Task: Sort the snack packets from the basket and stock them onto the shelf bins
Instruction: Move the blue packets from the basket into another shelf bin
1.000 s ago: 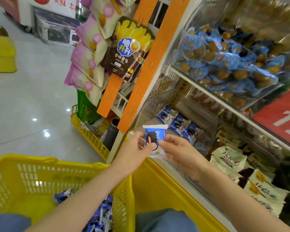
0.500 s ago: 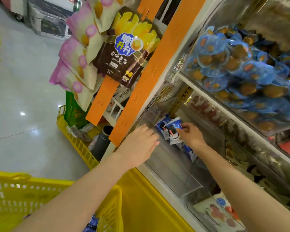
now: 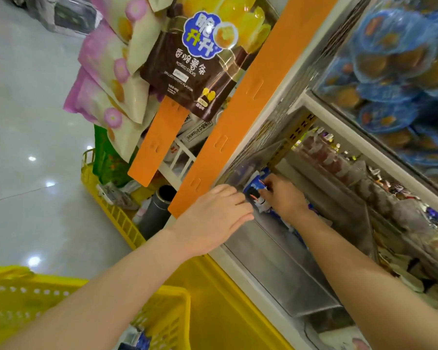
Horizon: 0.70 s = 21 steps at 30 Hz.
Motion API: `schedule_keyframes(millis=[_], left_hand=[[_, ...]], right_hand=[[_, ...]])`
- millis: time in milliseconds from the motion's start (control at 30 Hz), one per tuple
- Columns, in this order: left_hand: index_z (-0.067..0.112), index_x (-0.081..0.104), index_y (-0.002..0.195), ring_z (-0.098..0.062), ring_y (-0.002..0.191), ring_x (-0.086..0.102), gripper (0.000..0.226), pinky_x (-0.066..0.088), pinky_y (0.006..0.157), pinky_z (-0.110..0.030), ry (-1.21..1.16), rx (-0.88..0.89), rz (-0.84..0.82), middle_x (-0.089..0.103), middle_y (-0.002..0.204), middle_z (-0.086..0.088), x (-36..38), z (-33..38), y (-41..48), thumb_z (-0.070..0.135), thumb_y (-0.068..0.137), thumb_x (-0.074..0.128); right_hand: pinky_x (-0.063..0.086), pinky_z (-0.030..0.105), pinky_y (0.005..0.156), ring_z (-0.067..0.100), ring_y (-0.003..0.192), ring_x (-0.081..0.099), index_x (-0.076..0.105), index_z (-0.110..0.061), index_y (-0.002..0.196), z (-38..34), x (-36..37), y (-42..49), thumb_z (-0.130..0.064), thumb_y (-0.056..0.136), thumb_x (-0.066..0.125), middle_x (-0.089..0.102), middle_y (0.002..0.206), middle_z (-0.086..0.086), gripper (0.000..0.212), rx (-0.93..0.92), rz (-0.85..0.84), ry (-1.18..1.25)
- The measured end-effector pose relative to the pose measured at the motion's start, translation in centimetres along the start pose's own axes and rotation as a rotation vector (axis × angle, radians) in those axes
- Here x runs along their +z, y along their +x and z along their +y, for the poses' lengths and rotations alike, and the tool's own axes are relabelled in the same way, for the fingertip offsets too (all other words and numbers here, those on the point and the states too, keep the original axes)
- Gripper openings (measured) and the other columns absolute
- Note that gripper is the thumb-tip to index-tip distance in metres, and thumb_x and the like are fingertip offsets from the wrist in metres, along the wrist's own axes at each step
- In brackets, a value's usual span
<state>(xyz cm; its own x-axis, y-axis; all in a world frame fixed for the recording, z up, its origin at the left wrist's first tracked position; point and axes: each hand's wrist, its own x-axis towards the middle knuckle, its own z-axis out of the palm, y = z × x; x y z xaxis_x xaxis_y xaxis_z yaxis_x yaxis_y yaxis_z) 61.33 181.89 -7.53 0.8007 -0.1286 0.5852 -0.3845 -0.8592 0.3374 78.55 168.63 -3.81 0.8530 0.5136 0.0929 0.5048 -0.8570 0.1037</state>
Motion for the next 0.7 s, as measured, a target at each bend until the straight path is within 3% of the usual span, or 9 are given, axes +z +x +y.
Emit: schedule_keyframes(millis=[167, 333, 433, 533, 633, 700], left_hand=[[0.021, 0.061, 0.110, -0.007, 0.097, 0.043, 0.029, 0.026, 0.093, -0.021, -0.039, -0.033, -0.020, 0.058, 0.102, 0.006, -0.3, 0.1, -0.1, 0.032, 0.099, 0.036], [0.018, 0.059, 0.108, -0.014, 0.100, 0.047, 0.030, 0.023, 0.088, -0.020, 0.065, -0.074, -0.108, 0.057, 0.101, 0.002, -1.5, 1.1, 0.1, 0.031, 0.100, 0.033], [0.016, 0.055, 0.116, -0.019, 0.108, 0.045, 0.032, 0.021, 0.092, -0.023, 0.124, -0.089, -0.170, 0.056, 0.111, -0.003, -2.1, 1.8, -0.3, 0.029, 0.101, 0.031], [0.016, 0.043, 0.133, -0.022, 0.128, 0.034, 0.036, 0.021, 0.106, -0.029, 0.203, -0.091, -0.239, 0.045, 0.133, -0.005, -2.6, 2.4, -1.2, 0.027, 0.102, 0.030], [0.016, 0.030, 0.144, -0.019, 0.141, 0.019, 0.043, 0.013, 0.113, -0.029, 0.212, -0.129, -0.270, 0.029, 0.150, -0.004, -3.4, 3.6, -2.0, 0.027, 0.102, 0.030], [0.015, 0.037, 0.140, -0.020, 0.135, 0.028, 0.040, 0.020, 0.110, -0.031, 0.221, -0.129, -0.213, 0.036, 0.145, -0.004, -4.0, 4.6, -3.2, 0.026, 0.101, 0.031]], right_hand=[[0.051, 0.038, 0.082, 0.025, 0.105, 0.058, 0.052, -0.015, 0.121, -0.6, -0.4, -0.6, -0.032, 0.093, 0.053, 0.061, 0.117, 0.009, 0.033, 0.015, 0.024, -0.033], [0.046, 0.038, 0.090, 0.028, 0.117, 0.053, 0.047, -0.012, 0.131, -1.3, -2.4, -4.6, -0.029, 0.095, 0.051, 0.054, 0.130, 0.011, 0.040, -0.009, -0.008, 0.148], [0.048, 0.038, 0.088, 0.027, 0.109, 0.058, 0.049, -0.012, 0.129, -1.8, -4.0, -8.5, -0.034, 0.098, 0.042, 0.061, 0.121, 0.011, 0.038, -0.039, -0.002, 0.258], [0.048, 0.039, 0.086, 0.022, 0.103, 0.060, 0.044, -0.021, 0.132, -2.5, -4.8, -13.3, -0.042, 0.100, 0.029, 0.064, 0.116, 0.006, 0.041, -0.124, -0.078, 0.298], [0.043, 0.037, 0.097, 0.019, 0.119, 0.052, 0.032, -0.021, 0.140, -3.2, -4.2, -17.5, -0.045, 0.099, 0.030, 0.050, 0.135, 0.005, 0.048, -0.229, -0.114, 0.258], [0.030, 0.029, 0.109, 0.014, 0.135, 0.034, 0.023, -0.020, 0.146, -3.4, -3.8, -19.5, -0.044, 0.098, 0.031, 0.031, 0.150, -0.001, 0.054, -0.272, -0.027, 0.235]])
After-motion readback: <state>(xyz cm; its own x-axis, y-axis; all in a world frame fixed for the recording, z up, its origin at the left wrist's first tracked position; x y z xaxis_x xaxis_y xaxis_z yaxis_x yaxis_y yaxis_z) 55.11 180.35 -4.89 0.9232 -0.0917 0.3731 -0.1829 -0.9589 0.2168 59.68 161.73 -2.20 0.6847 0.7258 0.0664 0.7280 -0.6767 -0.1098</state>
